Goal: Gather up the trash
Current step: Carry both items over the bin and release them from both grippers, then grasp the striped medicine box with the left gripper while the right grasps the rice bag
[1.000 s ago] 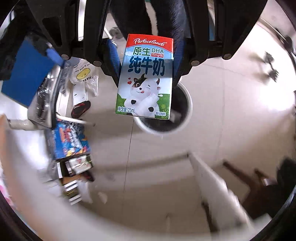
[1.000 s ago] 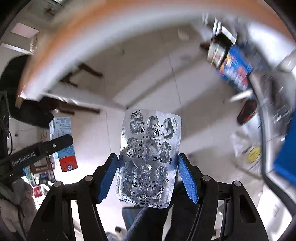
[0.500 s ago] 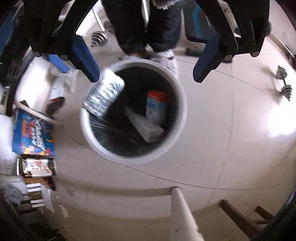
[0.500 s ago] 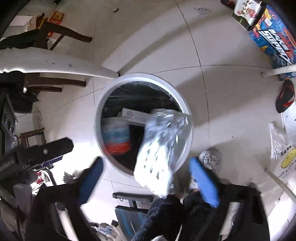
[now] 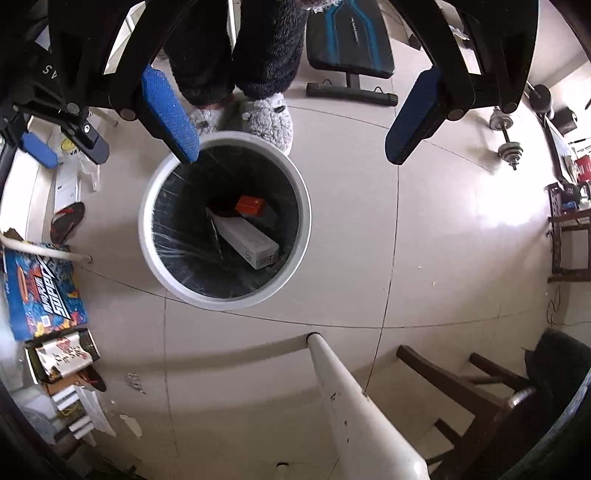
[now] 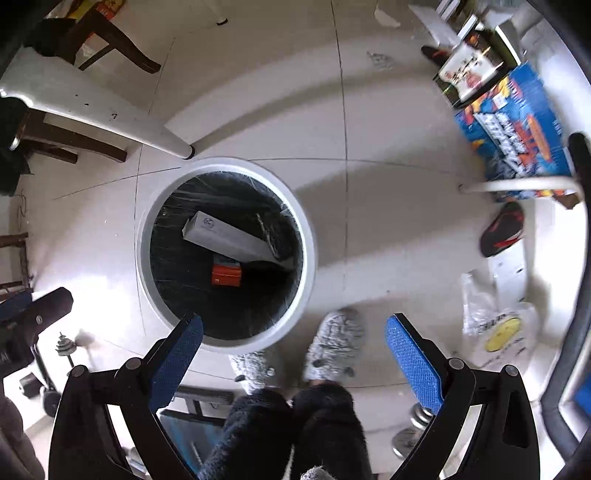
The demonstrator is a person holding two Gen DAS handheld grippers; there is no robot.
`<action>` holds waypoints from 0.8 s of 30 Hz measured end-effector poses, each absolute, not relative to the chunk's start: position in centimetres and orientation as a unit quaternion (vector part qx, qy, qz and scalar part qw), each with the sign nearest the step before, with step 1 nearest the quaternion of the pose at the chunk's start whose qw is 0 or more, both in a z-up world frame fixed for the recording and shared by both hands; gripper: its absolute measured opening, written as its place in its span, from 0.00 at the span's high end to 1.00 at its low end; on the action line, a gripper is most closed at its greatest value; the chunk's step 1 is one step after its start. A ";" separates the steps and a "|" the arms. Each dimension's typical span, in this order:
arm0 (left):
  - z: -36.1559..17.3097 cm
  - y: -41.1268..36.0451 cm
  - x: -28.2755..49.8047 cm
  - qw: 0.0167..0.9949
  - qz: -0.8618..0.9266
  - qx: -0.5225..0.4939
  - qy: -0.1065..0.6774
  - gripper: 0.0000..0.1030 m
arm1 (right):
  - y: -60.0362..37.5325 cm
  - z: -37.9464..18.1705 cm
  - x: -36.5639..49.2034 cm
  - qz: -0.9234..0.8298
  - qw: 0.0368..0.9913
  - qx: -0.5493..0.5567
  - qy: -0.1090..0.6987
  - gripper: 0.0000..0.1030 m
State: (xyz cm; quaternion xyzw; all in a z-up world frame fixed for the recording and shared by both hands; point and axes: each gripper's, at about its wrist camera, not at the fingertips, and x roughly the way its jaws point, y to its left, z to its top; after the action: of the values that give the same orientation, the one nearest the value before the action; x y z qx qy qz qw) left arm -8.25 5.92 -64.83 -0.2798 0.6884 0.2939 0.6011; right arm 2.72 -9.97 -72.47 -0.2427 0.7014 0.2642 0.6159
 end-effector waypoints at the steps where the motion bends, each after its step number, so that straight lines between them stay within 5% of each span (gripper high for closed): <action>1: -64.0 5.7 -8.2 0.602 0.293 -0.279 0.688 0.00 | -10.0 -71.7 2.7 0.263 0.618 -0.245 0.699 0.02; 24: -37.8 3.7 -12.4 0.653 0.282 -0.267 0.651 0.00 | -12.3 -42.3 -0.9 0.259 0.648 -0.213 0.684 0.02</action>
State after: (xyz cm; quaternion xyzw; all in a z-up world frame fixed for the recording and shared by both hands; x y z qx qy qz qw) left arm -12.43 3.71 -37.79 -0.2670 0.6505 0.2820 0.6527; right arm -0.90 -12.31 -42.25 -0.2125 0.6841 0.2587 0.6480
